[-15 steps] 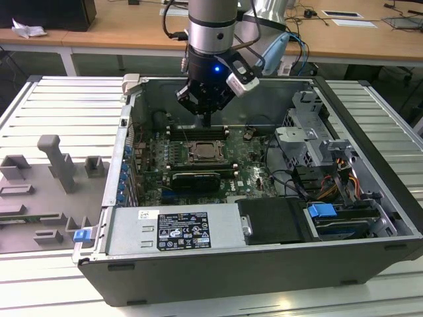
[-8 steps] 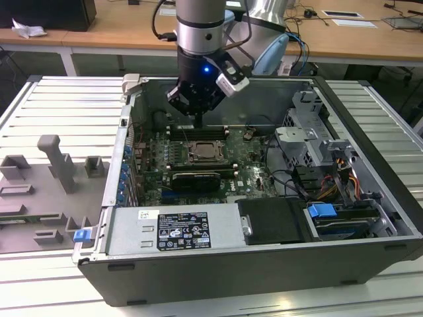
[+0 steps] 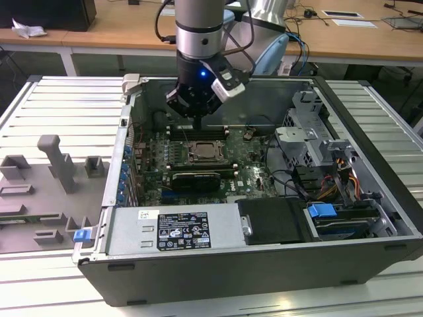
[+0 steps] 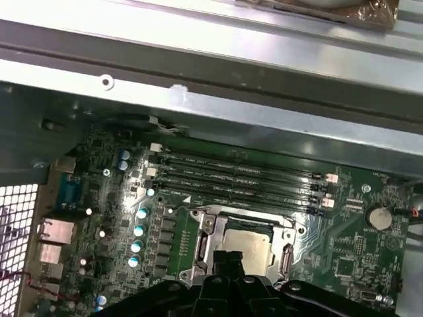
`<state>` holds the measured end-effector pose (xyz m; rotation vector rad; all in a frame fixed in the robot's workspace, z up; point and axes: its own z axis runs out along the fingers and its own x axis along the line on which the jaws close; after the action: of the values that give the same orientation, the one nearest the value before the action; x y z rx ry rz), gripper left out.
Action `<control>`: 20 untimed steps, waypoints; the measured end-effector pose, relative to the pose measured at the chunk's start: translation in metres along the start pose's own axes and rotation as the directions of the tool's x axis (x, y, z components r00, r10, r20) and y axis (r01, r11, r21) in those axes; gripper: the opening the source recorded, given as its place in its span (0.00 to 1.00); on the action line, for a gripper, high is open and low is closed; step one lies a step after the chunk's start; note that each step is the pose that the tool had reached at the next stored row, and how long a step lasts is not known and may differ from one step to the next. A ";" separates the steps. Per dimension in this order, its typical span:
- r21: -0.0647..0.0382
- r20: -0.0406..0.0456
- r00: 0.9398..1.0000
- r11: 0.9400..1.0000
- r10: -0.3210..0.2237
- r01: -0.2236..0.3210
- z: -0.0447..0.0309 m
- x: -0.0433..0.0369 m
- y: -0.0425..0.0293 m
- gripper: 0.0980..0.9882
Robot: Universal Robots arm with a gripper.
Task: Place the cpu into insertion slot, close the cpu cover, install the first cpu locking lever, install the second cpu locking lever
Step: 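Install the first cpu locking lever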
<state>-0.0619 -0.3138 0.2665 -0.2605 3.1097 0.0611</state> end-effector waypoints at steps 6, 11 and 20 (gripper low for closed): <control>0.000 0.000 1.000 1.000 0.000 0.000 0.0013 0.0316 0.0053 0.01; 0.000 0.001 1.000 1.000 0.019 -0.019 0.0028 0.0425 0.0075 0.01; 0.001 0.002 0.999 0.999 0.044 -0.044 0.0076 0.0404 0.0259 0.01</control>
<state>-0.1060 -0.2946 0.2590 -0.1917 3.1138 0.0610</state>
